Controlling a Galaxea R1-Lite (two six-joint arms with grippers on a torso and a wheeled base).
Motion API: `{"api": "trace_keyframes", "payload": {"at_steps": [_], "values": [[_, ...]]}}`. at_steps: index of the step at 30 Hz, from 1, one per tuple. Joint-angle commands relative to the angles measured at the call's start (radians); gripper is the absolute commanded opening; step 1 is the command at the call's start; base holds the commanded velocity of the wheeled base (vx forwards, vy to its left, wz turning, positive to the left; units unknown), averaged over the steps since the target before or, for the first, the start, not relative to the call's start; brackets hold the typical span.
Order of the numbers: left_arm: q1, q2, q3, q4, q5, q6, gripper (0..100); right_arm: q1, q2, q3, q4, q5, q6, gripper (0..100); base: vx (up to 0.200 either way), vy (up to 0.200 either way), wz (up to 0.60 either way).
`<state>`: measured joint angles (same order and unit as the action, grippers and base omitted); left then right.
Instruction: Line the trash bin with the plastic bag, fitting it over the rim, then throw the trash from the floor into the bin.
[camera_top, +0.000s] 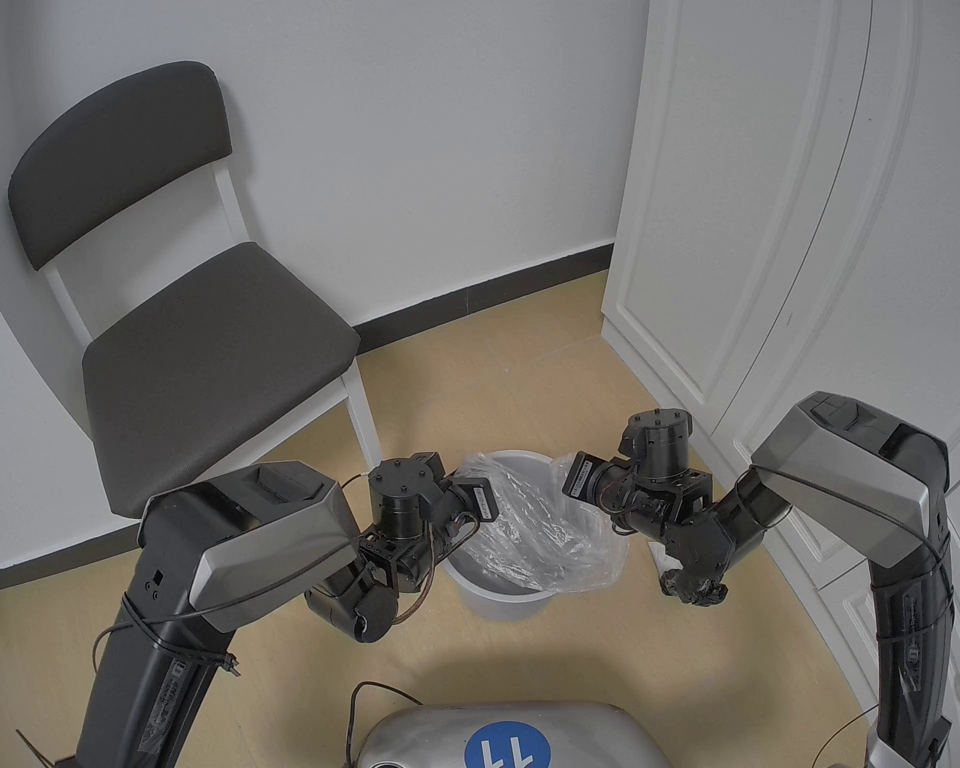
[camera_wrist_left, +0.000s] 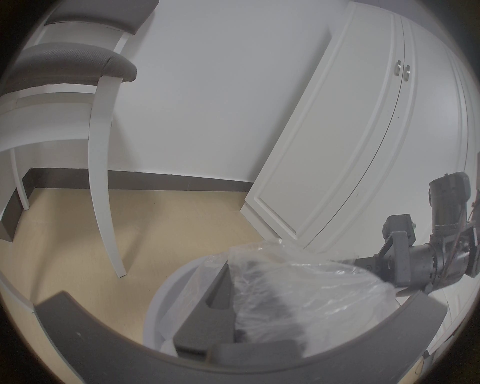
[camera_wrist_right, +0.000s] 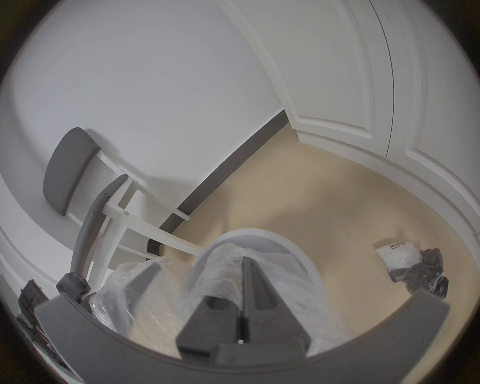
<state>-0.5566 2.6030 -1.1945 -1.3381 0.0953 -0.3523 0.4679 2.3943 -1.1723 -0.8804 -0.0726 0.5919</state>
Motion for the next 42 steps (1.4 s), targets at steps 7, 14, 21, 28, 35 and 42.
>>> {"api": "trace_keyframes", "payload": {"at_steps": [7,14,21,28,35,42], "values": [[0.057,-0.164,0.095,0.224,-0.011,0.013,0,-0.078,-0.044,0.069,0.009,-0.006,-0.202,0,0.0,0.0,0.0],[0.09,-0.284,0.181,0.433,-0.035,0.112,0,-0.126,-0.102,0.169,0.011,-0.006,-0.383,0,0.0,0.0,0.0],[0.092,-0.274,0.24,0.456,-0.035,0.217,0,-0.153,-0.144,0.249,0.011,-0.007,-0.506,0,0.0,0.0,0.0],[0.093,-0.31,0.282,0.548,-0.035,0.277,0,-0.167,-0.17,0.315,0.011,-0.007,-0.603,0,0.0,0.0,0.0],[0.093,-0.376,0.312,0.683,-0.066,0.316,0,-0.175,-0.205,0.379,0.015,-0.006,-0.679,0,0.0,0.0,0.0],[0.093,-0.391,0.331,0.734,-0.078,0.349,0,-0.173,-0.219,0.424,0.015,-0.006,-0.736,0,0.0,0.0,0.0]]}}
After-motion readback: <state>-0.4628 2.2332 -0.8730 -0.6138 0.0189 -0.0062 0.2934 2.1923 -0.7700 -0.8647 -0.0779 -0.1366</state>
